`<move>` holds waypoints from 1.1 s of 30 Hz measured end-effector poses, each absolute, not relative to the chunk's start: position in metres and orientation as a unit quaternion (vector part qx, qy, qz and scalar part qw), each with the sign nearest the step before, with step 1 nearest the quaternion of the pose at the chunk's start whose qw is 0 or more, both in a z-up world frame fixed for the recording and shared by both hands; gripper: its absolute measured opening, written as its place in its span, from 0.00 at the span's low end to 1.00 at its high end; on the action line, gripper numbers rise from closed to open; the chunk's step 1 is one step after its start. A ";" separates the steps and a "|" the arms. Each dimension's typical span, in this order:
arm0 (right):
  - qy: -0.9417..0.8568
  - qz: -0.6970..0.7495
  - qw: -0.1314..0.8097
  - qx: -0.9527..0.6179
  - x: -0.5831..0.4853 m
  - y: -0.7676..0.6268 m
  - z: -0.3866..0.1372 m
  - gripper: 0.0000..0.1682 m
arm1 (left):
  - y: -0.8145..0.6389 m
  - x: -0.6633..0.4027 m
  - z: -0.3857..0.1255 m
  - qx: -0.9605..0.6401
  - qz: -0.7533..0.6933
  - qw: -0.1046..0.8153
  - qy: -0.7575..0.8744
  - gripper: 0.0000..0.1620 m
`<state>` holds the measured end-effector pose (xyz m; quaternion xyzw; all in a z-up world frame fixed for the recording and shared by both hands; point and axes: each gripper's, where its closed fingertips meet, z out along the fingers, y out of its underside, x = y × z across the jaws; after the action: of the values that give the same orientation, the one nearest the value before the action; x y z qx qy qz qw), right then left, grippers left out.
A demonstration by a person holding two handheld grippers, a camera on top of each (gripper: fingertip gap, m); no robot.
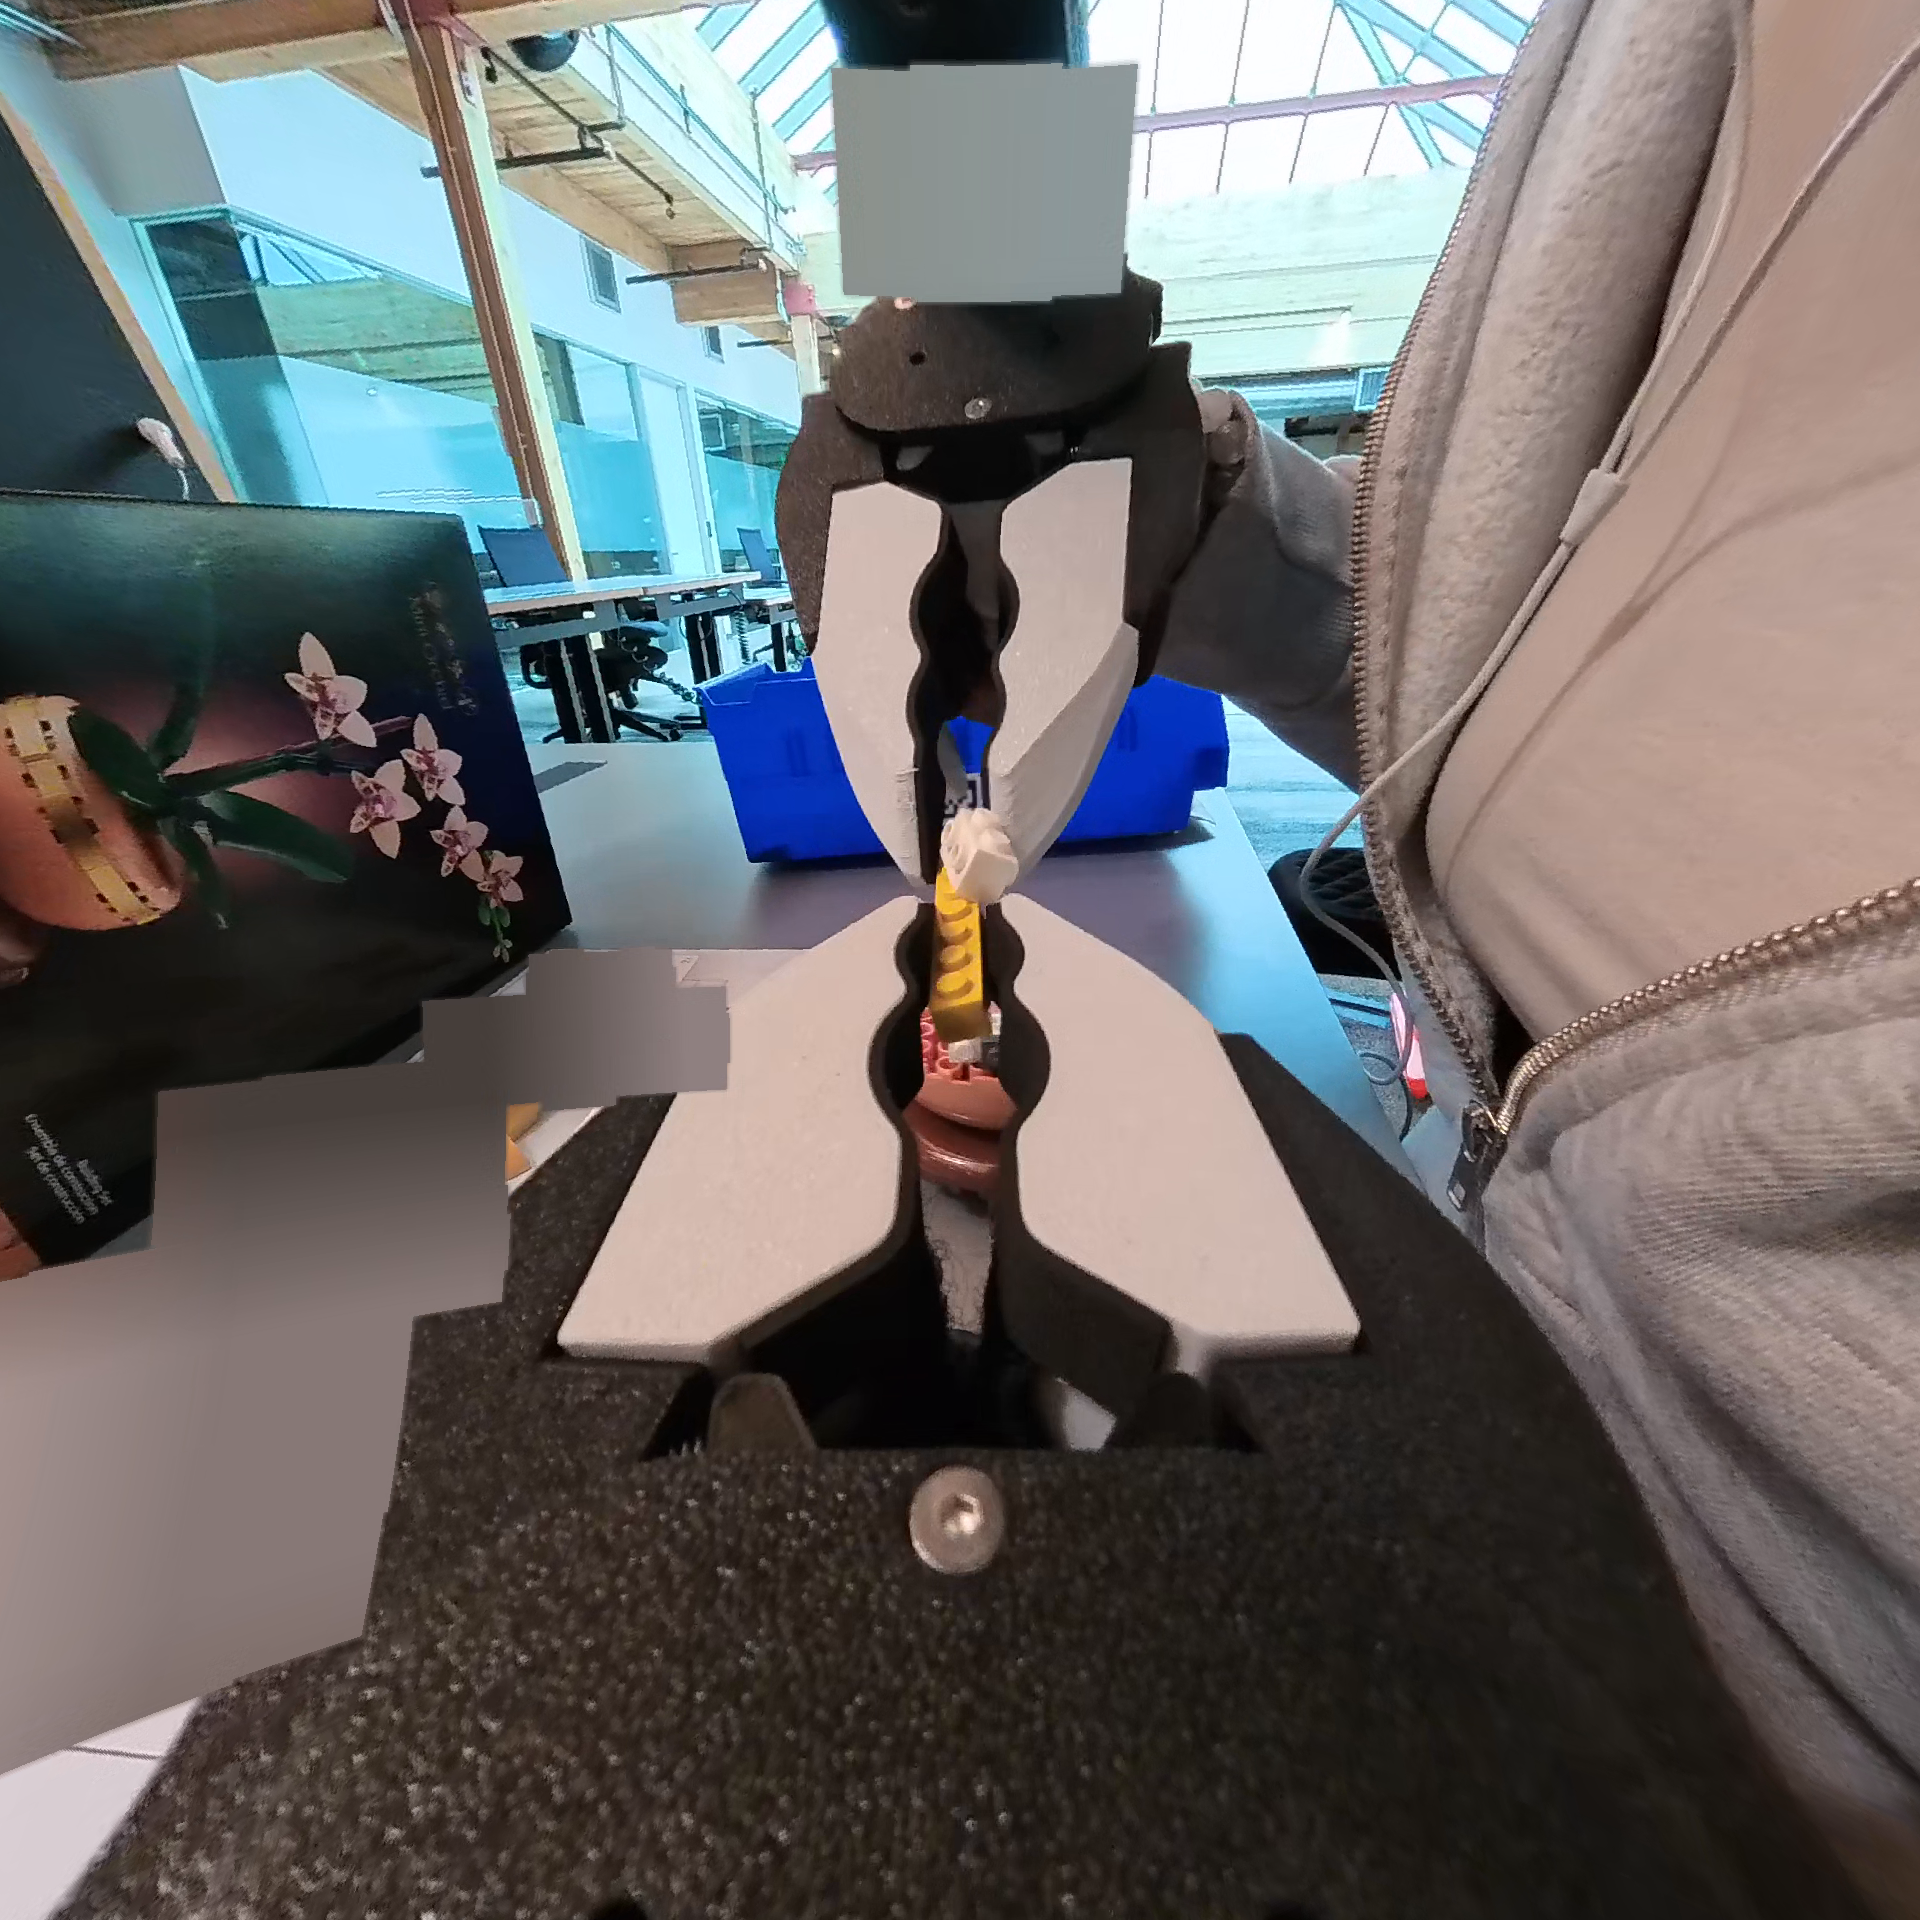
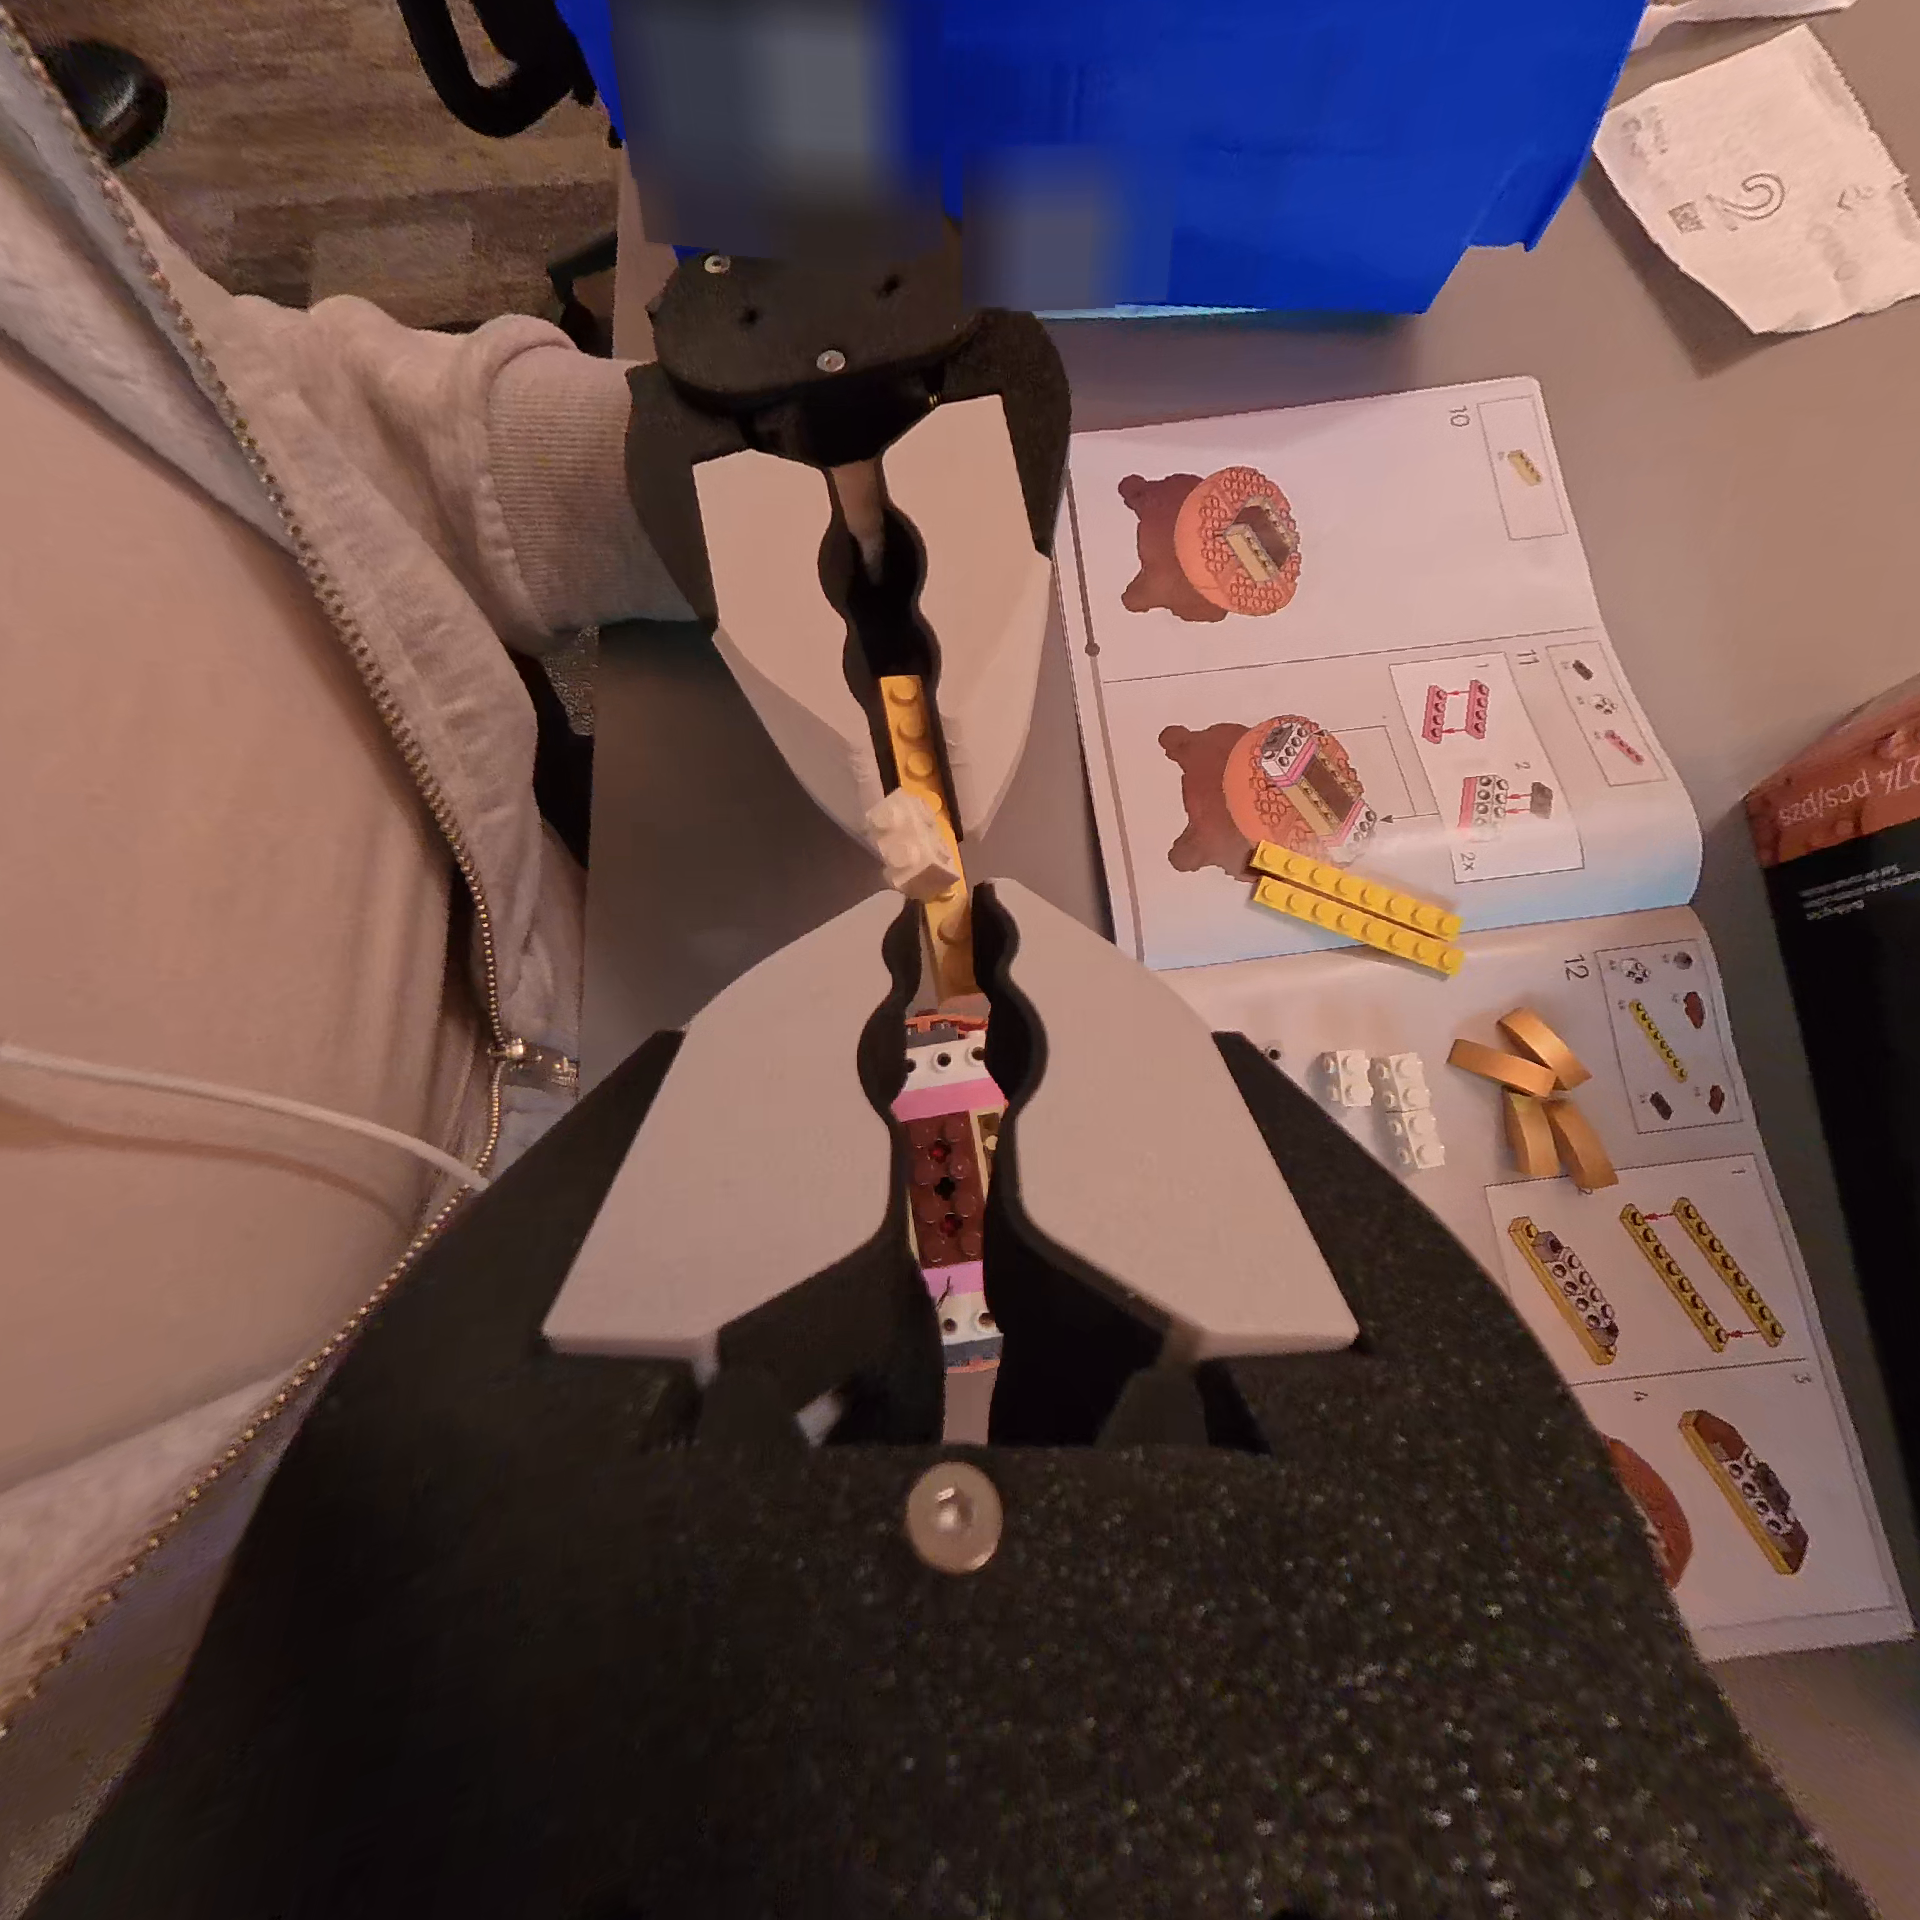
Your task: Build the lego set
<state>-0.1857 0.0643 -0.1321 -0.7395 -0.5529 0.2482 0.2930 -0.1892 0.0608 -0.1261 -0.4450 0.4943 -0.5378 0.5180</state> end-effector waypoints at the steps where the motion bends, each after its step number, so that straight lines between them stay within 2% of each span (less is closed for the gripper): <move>1: -0.548 0.249 0.292 -0.743 -0.186 0.065 -0.132 0.05 | 0.062 -0.189 -0.126 -0.447 -0.539 0.518 0.492 0.05; 33: -0.523 0.272 0.278 -0.758 -0.188 0.077 -0.134 0.06 | 0.075 -0.191 -0.126 -0.486 -0.562 0.494 0.452 0.05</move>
<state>-0.1878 0.0767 -0.1342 -0.7585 -0.5229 0.2723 0.2779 -0.1913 0.0746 -0.1255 -0.4856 0.4517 -0.5620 0.4943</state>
